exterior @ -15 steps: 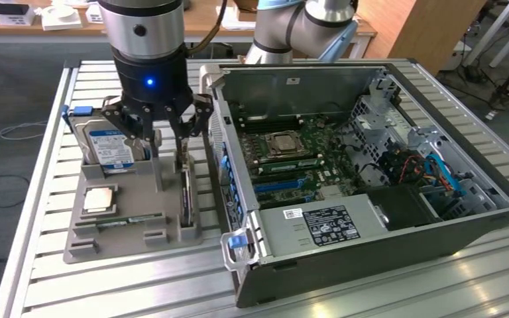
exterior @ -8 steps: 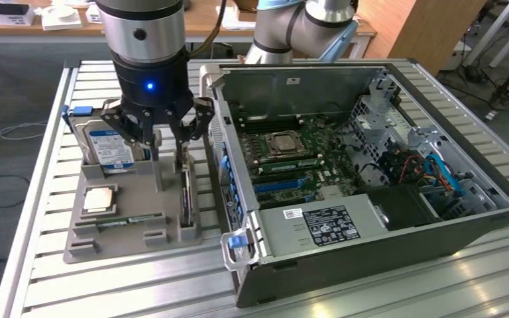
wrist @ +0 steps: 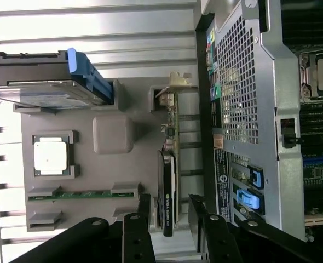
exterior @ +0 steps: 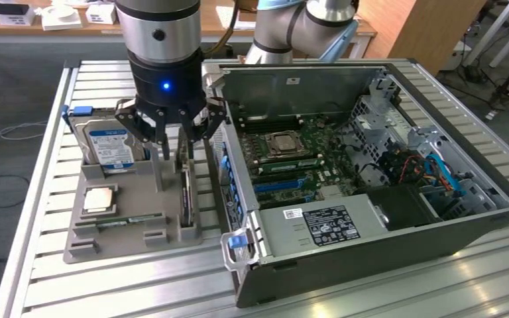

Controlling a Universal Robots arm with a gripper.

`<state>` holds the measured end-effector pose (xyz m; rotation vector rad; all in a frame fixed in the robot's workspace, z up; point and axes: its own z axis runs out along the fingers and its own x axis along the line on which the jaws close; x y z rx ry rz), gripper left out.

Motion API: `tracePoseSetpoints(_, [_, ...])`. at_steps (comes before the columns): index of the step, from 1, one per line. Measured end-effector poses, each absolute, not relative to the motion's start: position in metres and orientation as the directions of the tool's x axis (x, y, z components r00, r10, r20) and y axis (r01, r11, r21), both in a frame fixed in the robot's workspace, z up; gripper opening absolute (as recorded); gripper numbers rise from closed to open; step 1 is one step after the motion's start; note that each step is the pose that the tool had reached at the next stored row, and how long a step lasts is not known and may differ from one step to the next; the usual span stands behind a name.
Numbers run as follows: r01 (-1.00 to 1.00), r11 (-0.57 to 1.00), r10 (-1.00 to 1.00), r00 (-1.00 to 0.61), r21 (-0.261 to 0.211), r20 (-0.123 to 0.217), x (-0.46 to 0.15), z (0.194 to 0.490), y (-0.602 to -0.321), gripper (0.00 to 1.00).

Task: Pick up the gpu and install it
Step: 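Pick up the gpu and move the gpu toward the slot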

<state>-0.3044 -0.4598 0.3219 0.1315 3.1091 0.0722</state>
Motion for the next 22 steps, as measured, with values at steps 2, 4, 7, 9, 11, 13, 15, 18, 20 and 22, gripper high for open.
tracePoseSetpoints(2, [0.084, 0.995, 0.085, -0.996, 0.048, -0.027, -0.304, 0.322, -0.46, 0.42])
tracePoseSetpoints(4, [0.084, 0.995, 0.085, -0.996, 0.048, -0.027, -0.304, 0.321, -0.46, 0.42])
tracePoseSetpoints(7, [0.084, 0.995, 0.085, -0.996, 0.048, -0.028, -0.304, 0.316, -0.46, 0.42])
tracePoseSetpoints(9, [0.084, 0.995, 0.085, -0.996, 0.048, -0.029, -0.304, 0.313, -0.46, 0.42])
tracePoseSetpoints(11, [0.084, 0.995, 0.085, -0.996, 0.048, -0.029, -0.304, 0.309, -0.46, 0.42])
tracePoseSetpoints(13, [0.084, 0.995, 0.085, -0.996, 0.048, -0.03, -0.304, 0.305, -0.46, 0.42])
tracePoseSetpoints(15, [0.084, 0.995, 0.085, -0.996, 0.048, -0.031, -0.304, 0.302, -0.461, 0.42])
tracePoseSetpoints(18, [0.084, 0.995, 0.085, -0.996, 0.048, -0.032, -0.304, 0.296, -0.461, 0.42])
tracePoseSetpoints(20, [0.084, 0.995, 0.085, -0.996, 0.048, -0.033, -0.304, 0.293, -0.461, 0.42])
tracePoseSetpoints(22, [0.083, 0.995, 0.085, -0.996, 0.048, -0.034, -0.304, 0.289, -0.461, 0.42])
